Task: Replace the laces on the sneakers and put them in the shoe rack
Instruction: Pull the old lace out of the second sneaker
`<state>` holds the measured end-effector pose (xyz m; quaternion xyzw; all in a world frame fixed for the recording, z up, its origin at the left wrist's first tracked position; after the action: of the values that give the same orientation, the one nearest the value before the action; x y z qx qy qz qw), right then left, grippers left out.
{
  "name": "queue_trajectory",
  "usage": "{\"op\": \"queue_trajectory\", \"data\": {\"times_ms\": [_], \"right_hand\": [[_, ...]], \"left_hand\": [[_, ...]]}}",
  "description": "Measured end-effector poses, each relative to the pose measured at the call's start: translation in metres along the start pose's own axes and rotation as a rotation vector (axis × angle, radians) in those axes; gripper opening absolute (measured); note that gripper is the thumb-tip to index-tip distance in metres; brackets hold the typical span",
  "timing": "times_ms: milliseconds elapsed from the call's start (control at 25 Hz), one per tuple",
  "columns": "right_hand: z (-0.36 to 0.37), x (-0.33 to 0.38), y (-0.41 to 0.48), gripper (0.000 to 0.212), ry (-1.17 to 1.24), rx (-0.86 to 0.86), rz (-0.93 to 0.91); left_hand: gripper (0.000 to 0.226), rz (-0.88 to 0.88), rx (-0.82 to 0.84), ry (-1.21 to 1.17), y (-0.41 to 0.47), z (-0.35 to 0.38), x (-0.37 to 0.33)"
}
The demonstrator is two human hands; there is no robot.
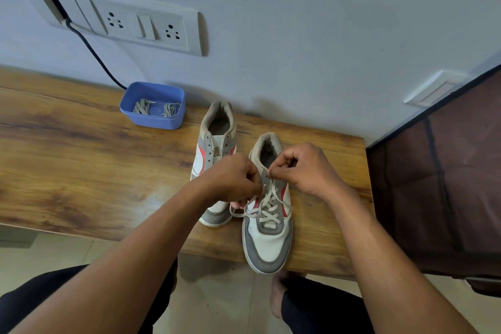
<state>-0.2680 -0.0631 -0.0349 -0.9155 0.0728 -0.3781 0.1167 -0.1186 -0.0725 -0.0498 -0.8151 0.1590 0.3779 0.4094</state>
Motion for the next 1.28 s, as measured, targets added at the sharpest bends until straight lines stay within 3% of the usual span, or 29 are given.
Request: {"op": "queue_trajectory", "data": {"times_ms": [120,320,480,640,800,880,960,1120,1280], "right_hand": [[0.001,0.001,-0.001,0.008,-0.002,0.003,-0.003],[0.001,0.0,-0.001,0.008,-0.006,-0.004,0.016],[0.002,0.002,-0.001,0.009,-0.012,0.001,0.004],[0.002,0.002,-0.001,0.01,-0.017,-0.01,0.016],[0.003,0.003,-0.001,0.009,-0.016,-0.001,0.003],[0.003,0.004,-0.001,0.009,-0.011,0.004,0.006],[0.003,0.004,-0.001,0.01,-0.008,0.006,0.011],[0.003,0.004,-0.002,0.01,-0.006,0.011,0.002],[0.003,0.005,-0.001,0.01,-0.009,0.004,0.007]], "left_hand": [[0.011,-0.025,0.165,0.006,-0.006,0.006,0.001],[0.019,0.003,0.014,0.012,0.0,-0.002,0.002],[0.013,-0.039,0.209,0.036,-0.007,0.008,0.004],[0.019,0.005,0.066,0.073,-0.001,0.005,0.003],[0.018,-0.021,0.198,0.05,-0.006,0.007,0.005],[0.026,-0.013,0.079,0.036,-0.001,0.0,0.007],[0.02,0.032,0.011,0.057,0.001,-0.003,0.002],[0.015,-0.005,0.182,0.037,-0.007,0.006,0.003],[0.024,0.024,0.013,0.053,-0.001,-0.001,0.003]]}}
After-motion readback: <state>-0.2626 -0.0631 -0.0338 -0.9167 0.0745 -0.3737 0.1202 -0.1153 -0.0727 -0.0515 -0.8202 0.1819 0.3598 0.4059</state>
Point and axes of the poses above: each hand's wrist, its own y-axis towards the middle knuckle, its own z-axis out of the palm, x = y × z, the point moved 9 cm from there along y, towards the middle knuckle, and after that the axes turned 5 degrees about -y, right-handed, at the moved point
